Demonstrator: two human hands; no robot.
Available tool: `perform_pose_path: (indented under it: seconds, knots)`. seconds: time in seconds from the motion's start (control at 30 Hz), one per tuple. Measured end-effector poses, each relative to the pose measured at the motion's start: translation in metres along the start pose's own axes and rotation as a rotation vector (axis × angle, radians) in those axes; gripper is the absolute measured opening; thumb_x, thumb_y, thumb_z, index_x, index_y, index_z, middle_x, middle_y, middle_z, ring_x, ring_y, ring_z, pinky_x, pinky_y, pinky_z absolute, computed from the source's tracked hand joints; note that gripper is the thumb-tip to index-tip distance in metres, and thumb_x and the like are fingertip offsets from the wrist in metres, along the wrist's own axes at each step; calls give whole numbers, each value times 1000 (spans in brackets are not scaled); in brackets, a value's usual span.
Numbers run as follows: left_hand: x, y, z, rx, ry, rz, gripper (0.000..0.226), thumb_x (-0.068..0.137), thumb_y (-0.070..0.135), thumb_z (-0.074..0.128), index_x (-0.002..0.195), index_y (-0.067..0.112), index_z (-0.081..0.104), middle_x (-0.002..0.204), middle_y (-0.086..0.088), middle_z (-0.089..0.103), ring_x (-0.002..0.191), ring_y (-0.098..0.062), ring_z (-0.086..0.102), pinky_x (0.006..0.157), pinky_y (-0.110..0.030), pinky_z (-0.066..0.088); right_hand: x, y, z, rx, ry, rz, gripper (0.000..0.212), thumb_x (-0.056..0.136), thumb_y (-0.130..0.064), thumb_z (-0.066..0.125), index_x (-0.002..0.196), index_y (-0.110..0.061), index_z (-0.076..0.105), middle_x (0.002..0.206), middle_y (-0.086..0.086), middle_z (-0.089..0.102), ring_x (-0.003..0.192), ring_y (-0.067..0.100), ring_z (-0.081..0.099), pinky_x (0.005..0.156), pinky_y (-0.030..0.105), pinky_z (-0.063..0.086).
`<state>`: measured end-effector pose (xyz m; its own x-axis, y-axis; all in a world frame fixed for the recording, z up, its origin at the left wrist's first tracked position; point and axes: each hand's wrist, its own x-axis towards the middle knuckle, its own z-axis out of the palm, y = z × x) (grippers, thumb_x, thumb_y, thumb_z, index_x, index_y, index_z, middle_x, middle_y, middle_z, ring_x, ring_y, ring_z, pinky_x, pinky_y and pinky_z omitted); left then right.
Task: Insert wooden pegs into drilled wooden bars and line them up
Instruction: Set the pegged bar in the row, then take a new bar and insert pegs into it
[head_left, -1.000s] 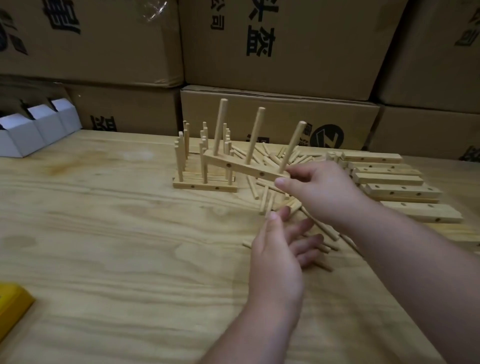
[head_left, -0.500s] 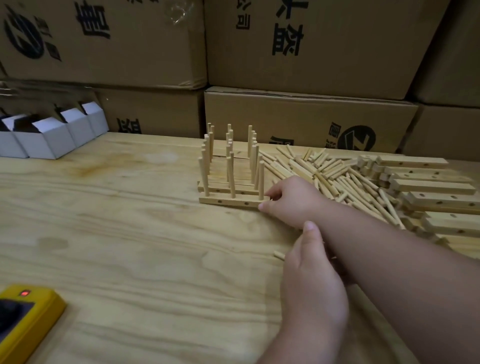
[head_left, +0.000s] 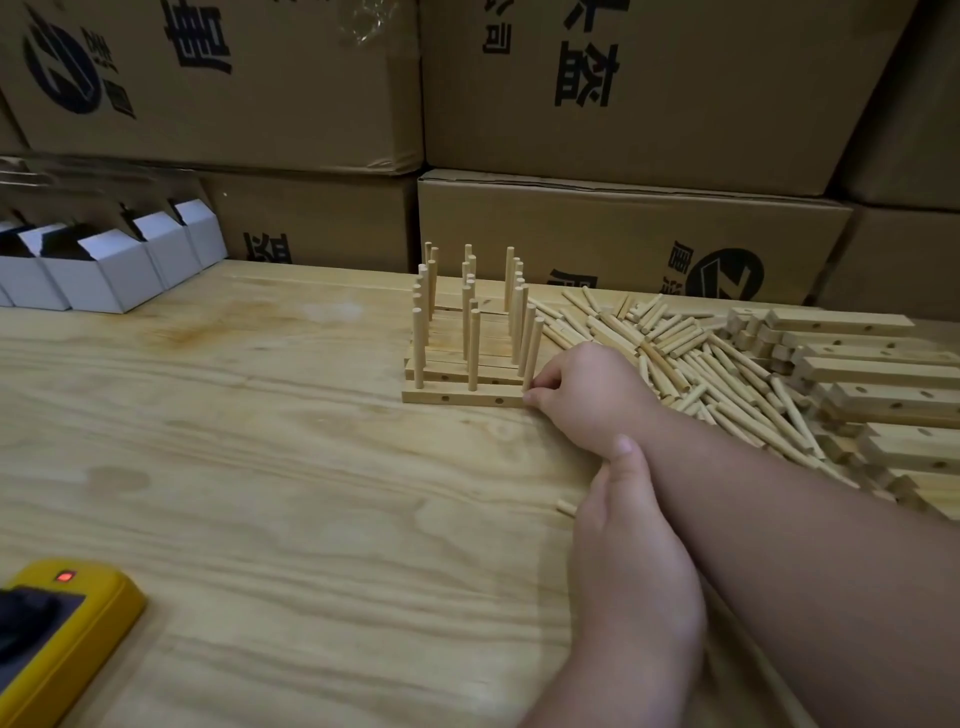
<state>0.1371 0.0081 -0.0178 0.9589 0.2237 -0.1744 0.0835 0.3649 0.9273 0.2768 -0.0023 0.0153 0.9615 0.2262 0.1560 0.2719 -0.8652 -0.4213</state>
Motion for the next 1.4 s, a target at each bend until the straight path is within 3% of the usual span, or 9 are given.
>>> perform_pose_path:
  seconds: [0.13,0.33,0.57,0.7,0.87,0.97,1.07,1.23,1.4]
  knots:
    - [-1,1,0,-11,-12,-1,50,102,57,39,104,25,77,100,13,78,101,-5,71,99,-41,53,3,0,1,-24,22,3,13,86,-36,71,77,-28,76,68,-10,67,69,11,62,69,35,58]
    - [-1,2,0,-46,-7,-30,48,102,57,42,99,25,78,96,12,79,97,-5,72,96,-41,55,3,-3,3,-48,30,-12,14,86,-37,68,79,-26,73,69,-10,66,70,12,63,67,35,57]
    - [-2,5,-1,-102,-2,-30,62,77,72,43,98,26,79,97,8,79,99,-12,73,98,-46,54,5,-5,5,-65,23,-37,15,88,-38,66,80,-26,73,70,-10,67,70,12,62,67,35,57]
    - [-3,7,-1,-146,-19,-47,61,71,69,50,96,21,80,96,2,80,98,-16,74,97,-48,55,1,-6,2,-62,35,-46,22,89,-45,63,80,-27,71,71,-9,67,69,13,63,66,36,58]
    - [-6,4,0,-87,-82,38,50,78,62,52,76,20,80,80,0,79,80,-15,75,76,-38,59,-21,0,-16,62,169,-26,30,96,-40,52,75,-24,67,68,-7,65,66,17,63,62,37,56]
    - [-12,4,3,-50,-154,47,59,73,68,53,60,14,72,58,-9,67,49,-23,63,50,-27,47,-47,12,-38,159,331,15,28,95,-38,54,75,-25,68,67,-9,65,65,11,61,63,36,55]
    - [-18,4,7,15,-259,97,60,91,59,50,60,11,67,57,-18,68,31,-19,51,35,-15,33,-89,35,-59,267,469,81,24,94,-39,58,77,-27,69,66,-12,65,64,4,60,63,32,54]
    - [-21,6,8,-9,-259,190,50,105,37,45,72,9,69,50,-15,62,29,-14,40,33,-16,31,-174,76,-66,218,508,67,11,89,-29,65,79,-29,70,75,-17,63,77,0,58,64,17,40]
    - [-23,6,7,33,-235,276,48,107,26,46,68,19,73,48,-9,58,33,-12,40,37,-16,34,-215,113,-71,119,542,146,11,86,-22,65,88,-31,70,94,-18,59,97,11,56,84,29,41]
